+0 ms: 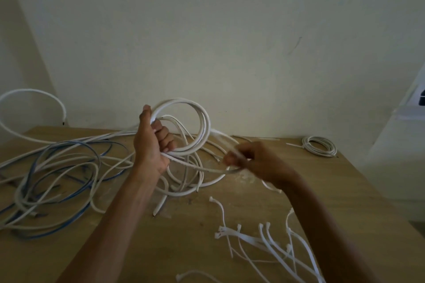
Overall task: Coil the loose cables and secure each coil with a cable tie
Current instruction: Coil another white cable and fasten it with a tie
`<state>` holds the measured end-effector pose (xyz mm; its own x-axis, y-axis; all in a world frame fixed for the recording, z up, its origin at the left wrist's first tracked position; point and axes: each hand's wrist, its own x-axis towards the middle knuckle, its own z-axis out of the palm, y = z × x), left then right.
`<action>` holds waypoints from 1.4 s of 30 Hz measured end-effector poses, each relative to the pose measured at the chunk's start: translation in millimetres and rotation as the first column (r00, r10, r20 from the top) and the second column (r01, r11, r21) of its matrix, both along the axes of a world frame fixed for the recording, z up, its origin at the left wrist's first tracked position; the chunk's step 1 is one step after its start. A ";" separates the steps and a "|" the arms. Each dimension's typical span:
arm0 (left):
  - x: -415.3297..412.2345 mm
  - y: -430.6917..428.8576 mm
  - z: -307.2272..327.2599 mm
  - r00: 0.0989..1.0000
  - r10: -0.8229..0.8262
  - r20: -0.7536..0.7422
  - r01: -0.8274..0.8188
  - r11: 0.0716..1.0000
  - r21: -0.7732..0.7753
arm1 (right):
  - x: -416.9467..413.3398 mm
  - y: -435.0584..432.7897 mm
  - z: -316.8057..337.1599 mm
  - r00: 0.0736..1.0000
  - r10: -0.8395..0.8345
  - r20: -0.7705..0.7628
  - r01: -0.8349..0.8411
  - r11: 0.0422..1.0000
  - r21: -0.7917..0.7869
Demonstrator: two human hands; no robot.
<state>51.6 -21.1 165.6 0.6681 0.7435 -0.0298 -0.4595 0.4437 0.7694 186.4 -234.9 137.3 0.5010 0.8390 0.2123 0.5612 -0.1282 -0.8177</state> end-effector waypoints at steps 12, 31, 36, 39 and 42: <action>-0.4 -0.9 -6.9 0.937 0.345 0.050 -0.337 0.860 0.383 | 19.0 -34.1 44.6 0.542 0.374 -0.753 0.234 0.793 0.563; 32.8 -35.7 -44.6 0.984 0.176 -0.019 -0.156 0.909 0.386 | -61.9 0.0 40.0 0.894 -0.180 0.410 0.009 0.922 0.387; 31.9 -13.1 -48.8 0.962 -0.234 0.138 0.246 0.967 -0.073 | -84.3 21.3 12.3 0.616 0.029 0.787 -0.074 0.997 0.022; 19.4 2.8 -36.9 0.943 -0.283 0.175 0.314 0.930 -0.192 | -76.2 22.6 5.4 0.592 0.157 0.790 -0.009 0.982 -0.188; 11.0 7.3 -27.8 0.940 -0.338 0.045 0.340 0.939 -0.059 | -73.2 21.6 -4.3 0.572 0.215 0.792 0.039 0.957 -0.287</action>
<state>62.6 -13.7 137.8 0.8815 0.4703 -0.0434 -0.2984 0.6257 0.7207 113.2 -213.3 133.0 0.1450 0.9519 0.2701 0.9860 -0.1617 0.0403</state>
